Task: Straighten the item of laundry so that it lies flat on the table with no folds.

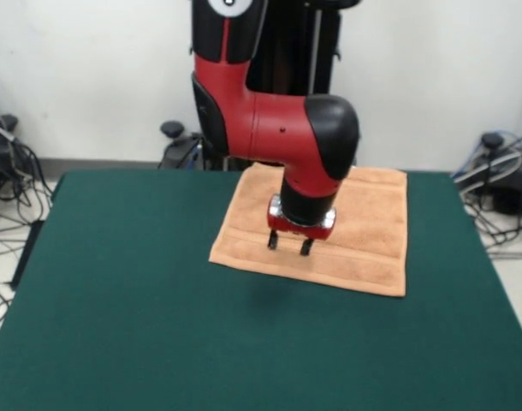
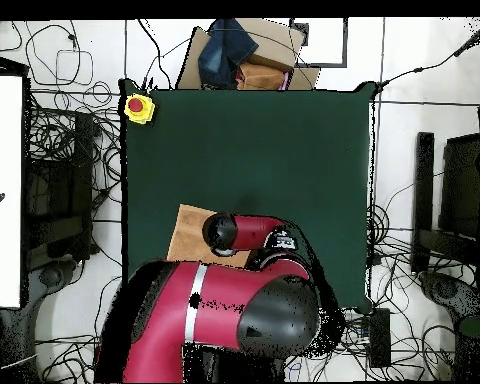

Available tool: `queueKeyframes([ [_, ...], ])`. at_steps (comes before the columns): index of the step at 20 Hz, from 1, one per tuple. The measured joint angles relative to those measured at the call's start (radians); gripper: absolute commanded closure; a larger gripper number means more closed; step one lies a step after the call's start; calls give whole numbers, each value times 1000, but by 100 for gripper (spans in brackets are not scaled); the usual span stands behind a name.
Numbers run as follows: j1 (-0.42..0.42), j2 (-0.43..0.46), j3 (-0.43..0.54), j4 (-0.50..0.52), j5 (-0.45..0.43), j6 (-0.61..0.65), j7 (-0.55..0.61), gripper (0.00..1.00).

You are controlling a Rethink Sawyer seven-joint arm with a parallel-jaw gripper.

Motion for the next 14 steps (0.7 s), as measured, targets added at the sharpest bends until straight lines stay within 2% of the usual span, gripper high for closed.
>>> queueKeyframes([
  [9, 57, 6, -44, 0, 3, -39, 0, 0],
  [10, 68, 8, -49, 0, 6, -49, 0, 100],
  [14, 79, 11, -49, 1, 13, -61, 0, 100],
])
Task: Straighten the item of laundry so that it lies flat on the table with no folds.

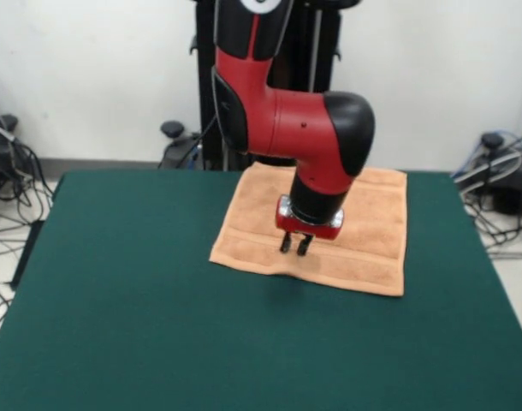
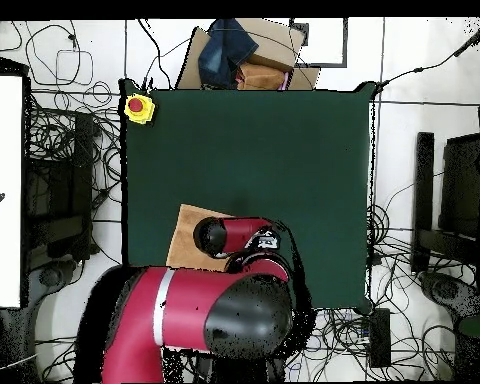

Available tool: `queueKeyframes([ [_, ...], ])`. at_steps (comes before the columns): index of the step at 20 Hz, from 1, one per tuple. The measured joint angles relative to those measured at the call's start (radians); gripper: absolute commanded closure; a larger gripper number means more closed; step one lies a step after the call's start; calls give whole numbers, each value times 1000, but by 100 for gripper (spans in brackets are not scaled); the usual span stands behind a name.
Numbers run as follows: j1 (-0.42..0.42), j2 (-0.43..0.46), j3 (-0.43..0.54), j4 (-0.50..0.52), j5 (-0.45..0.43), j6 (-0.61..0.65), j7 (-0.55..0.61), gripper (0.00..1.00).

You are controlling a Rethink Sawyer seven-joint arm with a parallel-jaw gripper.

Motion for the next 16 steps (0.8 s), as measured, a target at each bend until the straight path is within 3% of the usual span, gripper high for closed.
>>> queueKeyframes([
  [16, -10, -3, 5, 15, 9, -29, 0, 100],
])
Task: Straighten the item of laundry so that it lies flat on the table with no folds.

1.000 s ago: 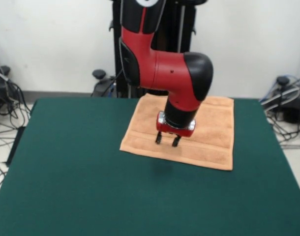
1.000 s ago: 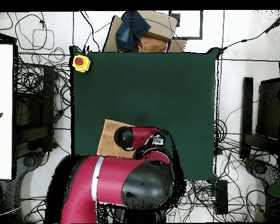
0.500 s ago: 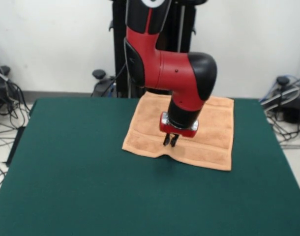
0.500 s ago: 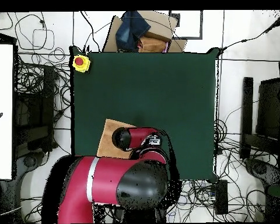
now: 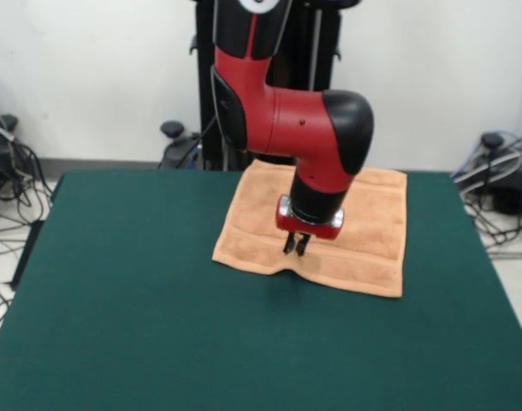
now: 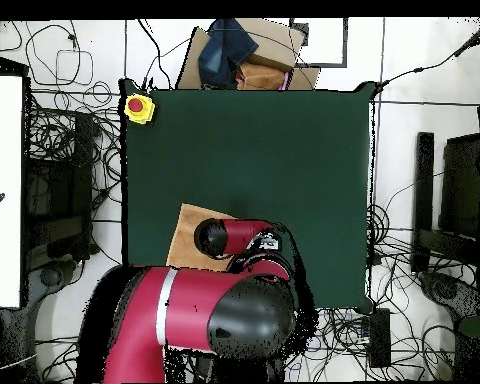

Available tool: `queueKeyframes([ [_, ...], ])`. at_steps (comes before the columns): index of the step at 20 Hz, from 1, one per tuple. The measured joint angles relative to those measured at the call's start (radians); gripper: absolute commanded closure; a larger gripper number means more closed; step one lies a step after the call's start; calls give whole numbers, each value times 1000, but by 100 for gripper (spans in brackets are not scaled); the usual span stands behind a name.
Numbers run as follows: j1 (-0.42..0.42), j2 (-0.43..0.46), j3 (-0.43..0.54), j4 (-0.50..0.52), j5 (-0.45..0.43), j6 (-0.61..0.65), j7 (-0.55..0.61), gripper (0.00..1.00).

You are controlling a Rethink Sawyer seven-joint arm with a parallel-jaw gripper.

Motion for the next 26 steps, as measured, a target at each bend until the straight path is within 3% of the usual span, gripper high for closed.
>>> queueKeyframes([
  [6, -1, 3, -2, -1, 26, 7, 0, 100],
  [13, 7, 16, -20, -19, 121, 63, 0, 100],
  [26, -22, 19, -4, -44, 134, 130, 0, 100],
])
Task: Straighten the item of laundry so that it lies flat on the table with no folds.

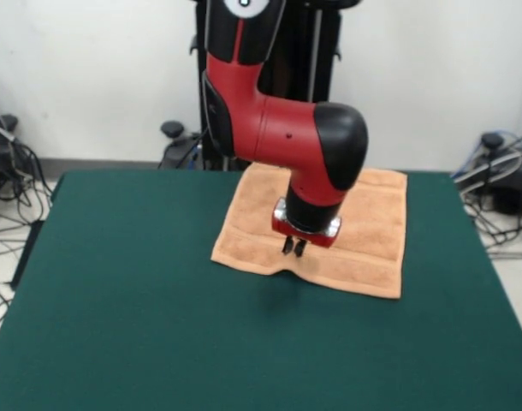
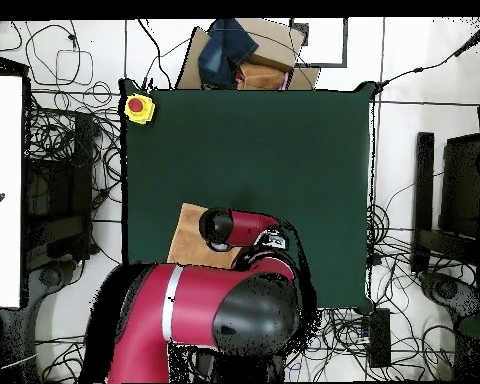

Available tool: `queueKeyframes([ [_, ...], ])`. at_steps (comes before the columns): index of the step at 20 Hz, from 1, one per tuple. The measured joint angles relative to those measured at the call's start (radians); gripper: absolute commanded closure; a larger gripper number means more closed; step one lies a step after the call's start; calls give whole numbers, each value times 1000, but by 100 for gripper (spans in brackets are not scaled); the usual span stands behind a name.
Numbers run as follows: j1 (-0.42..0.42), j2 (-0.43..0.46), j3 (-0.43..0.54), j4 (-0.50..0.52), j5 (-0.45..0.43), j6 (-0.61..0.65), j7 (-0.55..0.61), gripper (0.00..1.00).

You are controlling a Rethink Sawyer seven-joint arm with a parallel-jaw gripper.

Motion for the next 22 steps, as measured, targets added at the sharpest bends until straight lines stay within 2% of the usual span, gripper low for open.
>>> queueKeyframes([
  [5, -102, -11, 66, -4, -21, 58, 0, 100],
  [6, -151, -12, 80, -10, -37, 70, 0, 100],
  [10, -213, -12, 73, -41, -74, 74, 0, 100],
  [15, -228, -5, 53, -92, -106, 75, 0, 100],
  [22, -186, 17, 7, -158, -126, 111, 0, 100],
])
